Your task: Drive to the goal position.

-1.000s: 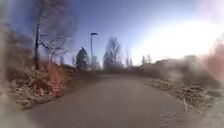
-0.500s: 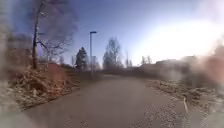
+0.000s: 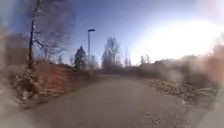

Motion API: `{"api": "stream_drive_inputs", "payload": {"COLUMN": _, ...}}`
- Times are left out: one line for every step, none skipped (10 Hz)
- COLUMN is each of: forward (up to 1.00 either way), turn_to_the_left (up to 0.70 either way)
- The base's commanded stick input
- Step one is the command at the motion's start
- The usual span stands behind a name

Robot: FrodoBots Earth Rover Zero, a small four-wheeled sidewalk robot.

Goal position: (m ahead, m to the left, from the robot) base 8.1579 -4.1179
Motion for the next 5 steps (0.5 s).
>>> {"api": "stream_drive_inputs", "payload": {"forward": 0.7, "turn_to_the_left": 0.0}}
{"api": "stream_drive_inputs", "payload": {"forward": 0.7, "turn_to_the_left": 0.0}}
{"api": "stream_drive_inputs", "payload": {"forward": 0.7, "turn_to_the_left": 0.0}}
{"api": "stream_drive_inputs", "payload": {"forward": 0.7, "turn_to_the_left": 0.0}}
{"api": "stream_drive_inputs", "payload": {"forward": 0.7, "turn_to_the_left": 0.0}}
